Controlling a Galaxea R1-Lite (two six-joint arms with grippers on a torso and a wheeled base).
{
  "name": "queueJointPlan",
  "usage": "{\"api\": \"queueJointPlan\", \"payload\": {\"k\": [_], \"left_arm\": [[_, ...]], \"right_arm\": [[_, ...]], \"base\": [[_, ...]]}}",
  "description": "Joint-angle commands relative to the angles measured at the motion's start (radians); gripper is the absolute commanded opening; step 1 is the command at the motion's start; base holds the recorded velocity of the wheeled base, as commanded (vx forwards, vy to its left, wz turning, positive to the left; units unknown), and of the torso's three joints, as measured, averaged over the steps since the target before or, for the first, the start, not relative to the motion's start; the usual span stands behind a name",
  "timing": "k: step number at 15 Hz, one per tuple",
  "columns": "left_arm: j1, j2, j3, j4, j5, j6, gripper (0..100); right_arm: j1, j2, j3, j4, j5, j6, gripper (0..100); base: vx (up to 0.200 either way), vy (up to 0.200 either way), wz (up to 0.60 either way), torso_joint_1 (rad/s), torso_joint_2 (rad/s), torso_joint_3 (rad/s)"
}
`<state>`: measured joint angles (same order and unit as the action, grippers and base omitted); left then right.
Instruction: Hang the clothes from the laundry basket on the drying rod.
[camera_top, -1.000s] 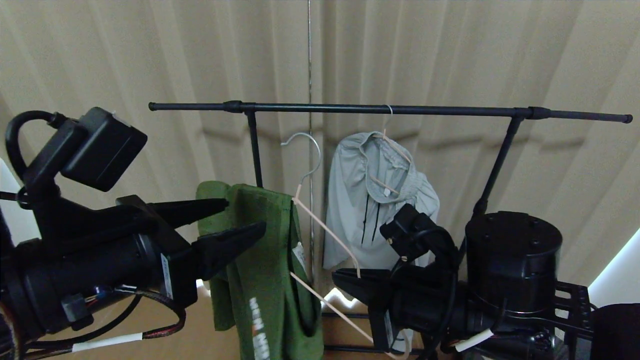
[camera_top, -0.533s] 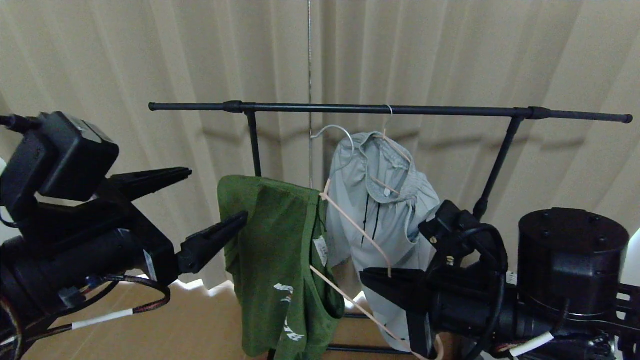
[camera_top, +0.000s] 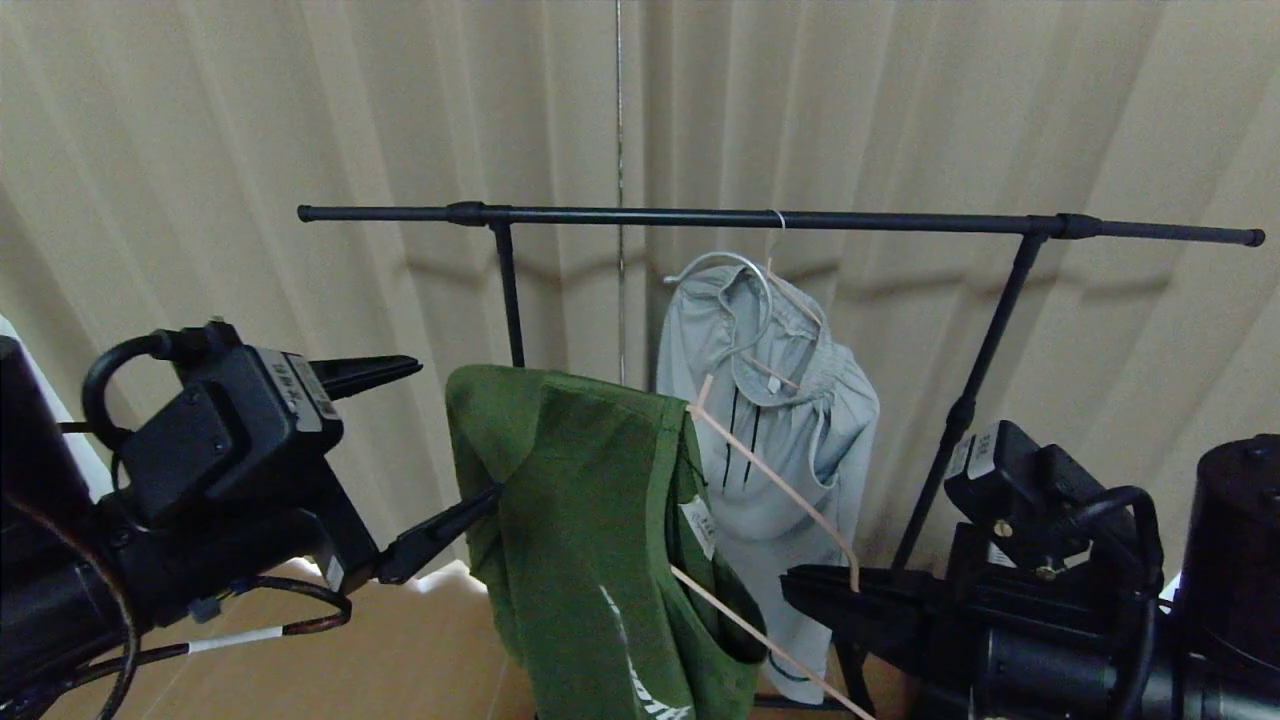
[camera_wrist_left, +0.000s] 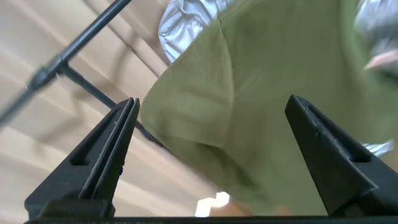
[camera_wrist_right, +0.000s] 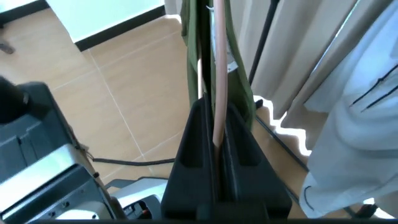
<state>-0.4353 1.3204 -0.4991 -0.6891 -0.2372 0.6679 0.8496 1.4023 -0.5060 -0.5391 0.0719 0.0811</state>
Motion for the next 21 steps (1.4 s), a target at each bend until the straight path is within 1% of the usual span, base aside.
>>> {"api": "queueJointPlan", "payload": {"k": [1,3,5,8,12,14,15,21], "left_arm": [[-0.005,0.079,-0.039,-0.003,0.001,0.033,100],[-0.022,0.123,-0.095,-0.004,0.001,0.036,100],[-0.026,0.146,-0.121,-0.004,0.001,0.038,100],[-0.029,0.152,-0.128,-0.004,0.001,0.041,100],[-0.051,0.149,-0.128,-0.004,0.001,0.041,100],[-0.052,0.149,-0.128,-0.004,0.001,0.067,100],[-0.052,0.149,-0.128,-0.004,0.001,0.073,0],[-0.056,0.146,-0.124,-0.004,0.001,0.076,0]], "right_arm": [[0.002,-0.017,0.014,-0.005,0.019,-0.011,0],[0.008,-0.016,0.018,-0.008,0.055,-0.018,0],[0.022,-0.016,0.017,-0.010,0.060,-0.018,0],[0.028,-0.016,0.020,-0.012,0.062,-0.043,0],[0.049,-0.013,0.021,-0.010,0.062,-0.044,0],[0.057,-0.013,0.024,-0.010,0.062,-0.044,0],[0.057,-0.013,0.024,-0.010,0.063,-0.044,0],[0.057,-0.016,0.024,-0.010,0.062,-0.044,0]], "base": [[0.000,0.000,0.00,0.000,0.00,0.000],[0.000,0.000,0.00,0.000,0.00,0.000],[0.000,0.000,0.00,0.000,0.00,0.000],[0.000,0.000,0.00,0.000,0.00,0.000],[0.000,0.000,0.00,0.000,0.00,0.000],[0.000,0.000,0.00,0.000,0.00,0.000],[0.000,0.000,0.00,0.000,0.00,0.000],[0.000,0.000,0.00,0.000,0.00,0.000]]}}
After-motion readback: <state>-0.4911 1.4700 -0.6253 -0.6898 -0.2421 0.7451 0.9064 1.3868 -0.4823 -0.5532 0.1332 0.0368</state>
